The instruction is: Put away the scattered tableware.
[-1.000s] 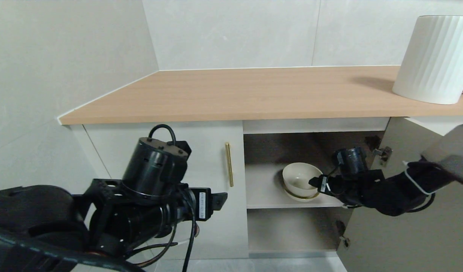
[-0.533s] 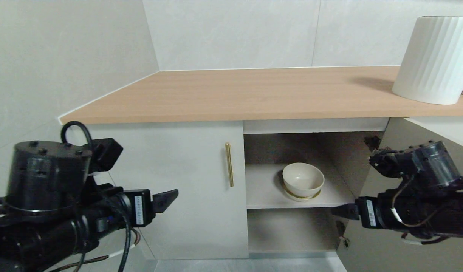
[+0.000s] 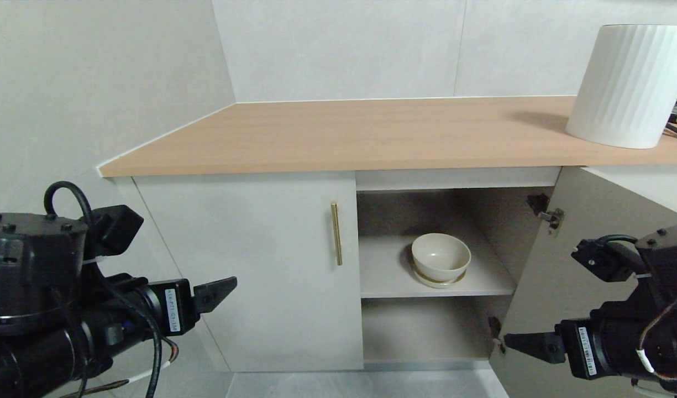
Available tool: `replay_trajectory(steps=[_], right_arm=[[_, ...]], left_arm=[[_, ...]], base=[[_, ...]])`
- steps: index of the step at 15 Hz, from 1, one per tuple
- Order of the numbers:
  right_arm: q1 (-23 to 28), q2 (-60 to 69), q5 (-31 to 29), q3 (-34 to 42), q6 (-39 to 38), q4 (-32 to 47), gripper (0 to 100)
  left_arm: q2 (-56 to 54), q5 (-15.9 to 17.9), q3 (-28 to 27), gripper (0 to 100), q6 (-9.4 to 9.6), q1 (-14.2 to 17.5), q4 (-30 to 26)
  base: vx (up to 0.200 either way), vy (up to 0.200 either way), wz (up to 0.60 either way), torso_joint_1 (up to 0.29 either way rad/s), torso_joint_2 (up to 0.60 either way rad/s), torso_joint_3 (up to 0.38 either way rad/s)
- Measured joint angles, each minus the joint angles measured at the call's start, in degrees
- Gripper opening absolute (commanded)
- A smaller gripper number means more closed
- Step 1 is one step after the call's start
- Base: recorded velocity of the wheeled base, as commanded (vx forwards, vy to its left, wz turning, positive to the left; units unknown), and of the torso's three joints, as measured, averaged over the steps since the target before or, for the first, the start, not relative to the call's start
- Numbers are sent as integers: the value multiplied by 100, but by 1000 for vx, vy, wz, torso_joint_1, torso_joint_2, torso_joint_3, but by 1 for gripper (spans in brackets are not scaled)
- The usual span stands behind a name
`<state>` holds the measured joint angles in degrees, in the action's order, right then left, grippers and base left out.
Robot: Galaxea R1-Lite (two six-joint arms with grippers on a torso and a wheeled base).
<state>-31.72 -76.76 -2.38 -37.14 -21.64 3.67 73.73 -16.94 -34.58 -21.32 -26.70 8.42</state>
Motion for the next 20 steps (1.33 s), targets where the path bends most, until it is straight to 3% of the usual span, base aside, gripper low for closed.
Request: replay_trajectory(steps=[13,20], right_arm=[[-44,39,9,40,100,40,100],[-44,207,-52,88,95,51,100]], left_arm=[[33,1,33,100,0,-20,-2],[28,1,39,100,4,-20,0]], base=[[-200,0,0,3,3,3],[0,0,0,0,0,0]])
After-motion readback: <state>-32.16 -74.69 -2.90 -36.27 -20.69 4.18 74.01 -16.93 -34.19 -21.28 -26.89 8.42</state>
